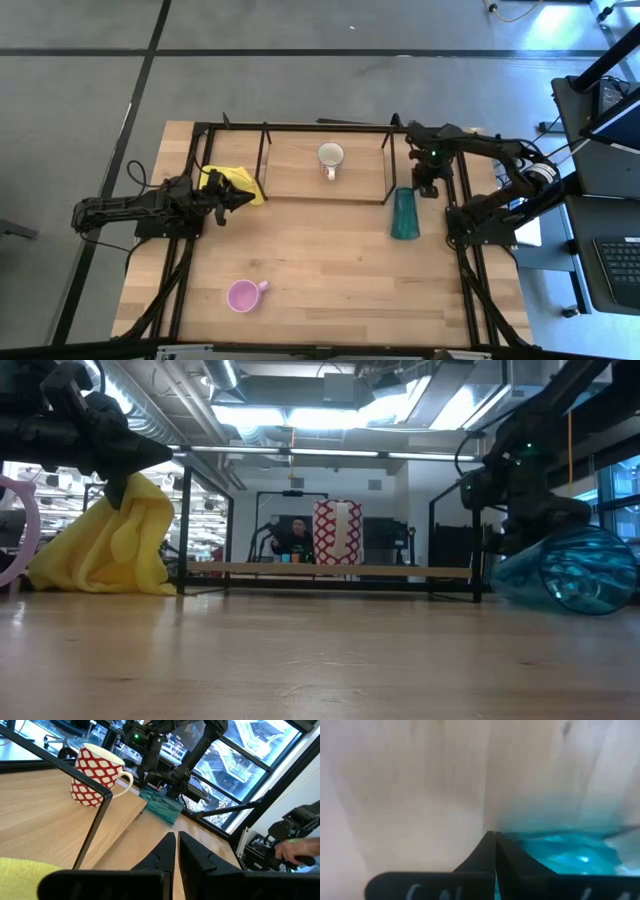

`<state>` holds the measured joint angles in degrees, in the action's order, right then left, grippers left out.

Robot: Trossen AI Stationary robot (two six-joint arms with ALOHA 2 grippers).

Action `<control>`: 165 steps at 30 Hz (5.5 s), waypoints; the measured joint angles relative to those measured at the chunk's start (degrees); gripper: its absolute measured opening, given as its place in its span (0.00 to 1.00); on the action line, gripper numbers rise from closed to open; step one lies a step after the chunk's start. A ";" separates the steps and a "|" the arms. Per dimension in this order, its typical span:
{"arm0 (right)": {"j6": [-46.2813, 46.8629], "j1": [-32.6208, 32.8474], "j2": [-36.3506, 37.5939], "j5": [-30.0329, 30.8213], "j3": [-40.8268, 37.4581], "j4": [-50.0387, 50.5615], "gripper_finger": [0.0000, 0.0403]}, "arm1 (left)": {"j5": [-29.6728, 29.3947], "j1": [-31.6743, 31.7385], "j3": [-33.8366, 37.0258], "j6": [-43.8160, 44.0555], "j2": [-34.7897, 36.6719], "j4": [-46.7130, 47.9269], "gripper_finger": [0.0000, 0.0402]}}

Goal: Stack small to large cups/mugs on shelf
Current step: Put the blue cup on the shelf

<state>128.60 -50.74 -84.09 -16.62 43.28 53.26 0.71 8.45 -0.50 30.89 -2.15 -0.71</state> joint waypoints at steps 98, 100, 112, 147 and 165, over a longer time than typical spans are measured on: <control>1.06 25.73 6.39 0.09 -0.43 -7.11 0.00 | -0.01 0.00 -0.01 0.00 0.01 0.00 0.03; 1.14 26.38 7.17 0.09 -0.43 -5.77 0.00 | -0.02 -0.01 0.00 0.01 0.01 0.00 0.03; 0.37 29.29 12.35 -5.63 -0.43 6.17 0.01 | 0.00 0.00 -0.02 0.02 0.02 0.00 0.03; 3.36 44.48 19.17 43.91 29.73 22.58 0.14 | 0.00 0.00 -0.01 0.00 0.02 0.00 0.03; -94.76 59.33 19.31 63.70 30.81 -17.30 0.14 | -0.01 -0.02 0.00 0.02 0.00 0.00 0.03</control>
<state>33.83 8.59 -64.78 47.08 74.08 35.96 0.70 8.43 -0.50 30.92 -2.14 -0.71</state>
